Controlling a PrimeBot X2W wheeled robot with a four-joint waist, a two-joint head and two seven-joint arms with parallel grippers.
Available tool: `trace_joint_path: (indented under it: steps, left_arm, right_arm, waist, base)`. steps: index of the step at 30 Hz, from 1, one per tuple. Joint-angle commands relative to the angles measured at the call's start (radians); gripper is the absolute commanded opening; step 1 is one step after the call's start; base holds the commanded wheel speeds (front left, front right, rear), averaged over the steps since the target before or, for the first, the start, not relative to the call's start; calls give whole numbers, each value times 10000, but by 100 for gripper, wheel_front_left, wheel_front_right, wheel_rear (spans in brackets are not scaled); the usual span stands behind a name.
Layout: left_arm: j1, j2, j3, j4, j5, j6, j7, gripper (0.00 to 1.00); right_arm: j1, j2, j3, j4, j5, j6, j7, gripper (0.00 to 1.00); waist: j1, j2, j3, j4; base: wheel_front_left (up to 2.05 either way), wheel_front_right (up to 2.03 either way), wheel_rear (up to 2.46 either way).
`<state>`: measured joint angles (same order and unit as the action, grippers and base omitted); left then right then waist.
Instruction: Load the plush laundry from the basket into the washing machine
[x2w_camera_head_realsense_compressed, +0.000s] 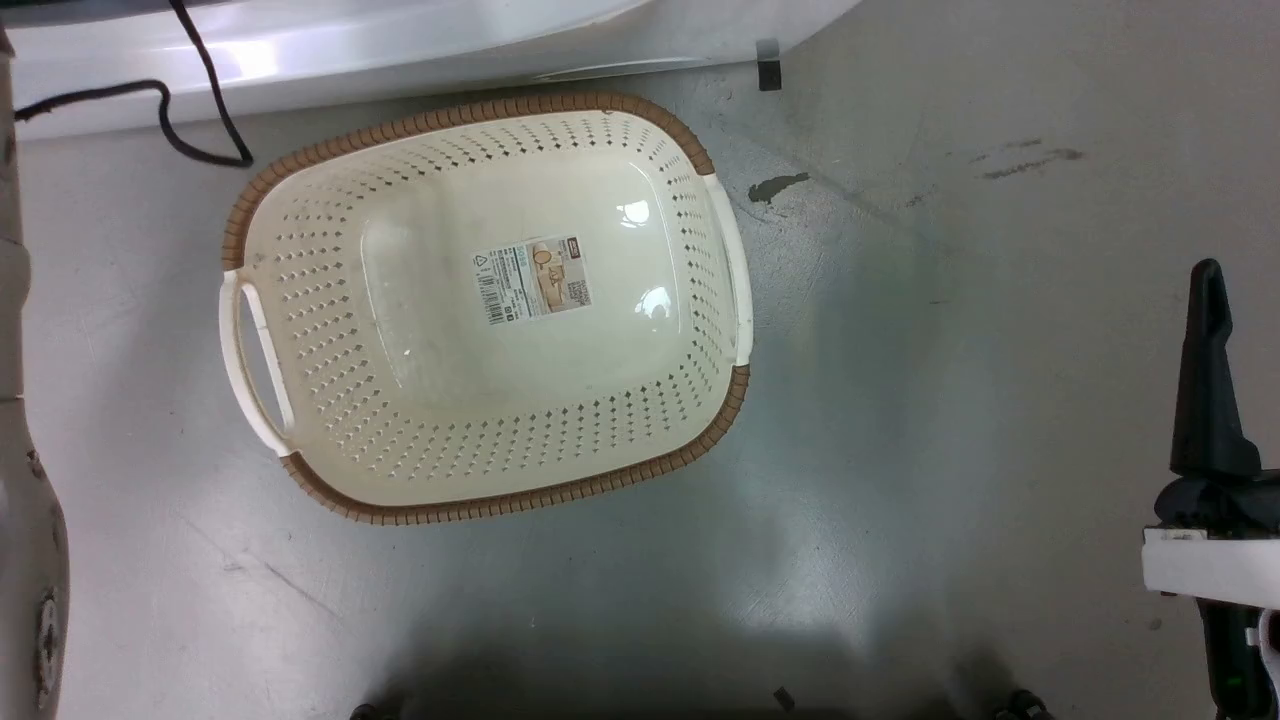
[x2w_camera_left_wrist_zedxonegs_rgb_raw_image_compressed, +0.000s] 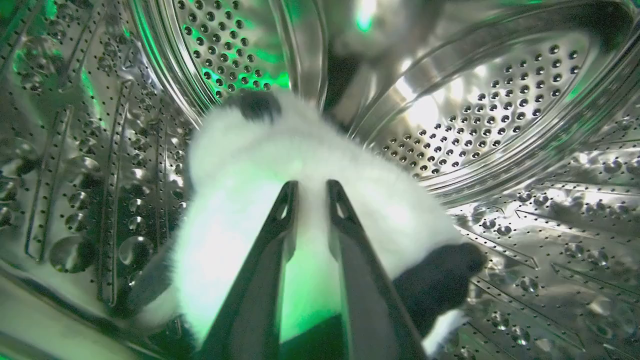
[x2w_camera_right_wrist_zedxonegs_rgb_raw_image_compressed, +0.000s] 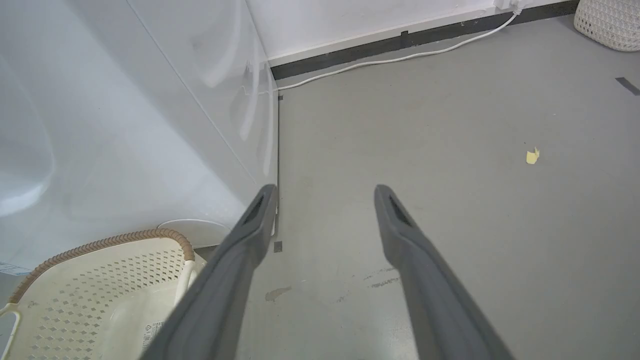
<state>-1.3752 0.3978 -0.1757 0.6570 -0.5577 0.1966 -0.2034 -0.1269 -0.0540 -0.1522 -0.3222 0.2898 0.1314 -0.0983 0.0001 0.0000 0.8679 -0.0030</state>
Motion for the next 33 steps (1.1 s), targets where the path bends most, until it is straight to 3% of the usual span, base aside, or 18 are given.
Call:
trace_joint_path:
  steps: [1,16,24,33]
  left_arm:
    - [-218,36,26,74,-51,22,-82,100]
    - [-361,-274,-212,1192,-239,-571,-274,100]
    - [453,-712,-551,1629,-76,-1106,-522,100]
    - [1841,-1310,-750,1430,309,-1366,-580,100]
  right_arm:
    - [74,-27,7,-47,-26,-7,36,100]
    - [-69,-70,53,53,-78,-7,85,100]
    - [-237,-190,268,387,-143,-7,194,100]
    - [-252,-240,285,844,-219,-7,317,100]
  waist:
    - [-1,0,9,5]
    - [-1,0,-527,269]
    - [-1,0,-1557,641]
    - [-1,0,-2745,1077]
  base:
    - [0,0,0]
    - [0,0,0]
    - [0,0,0]
    - [0,0,0]
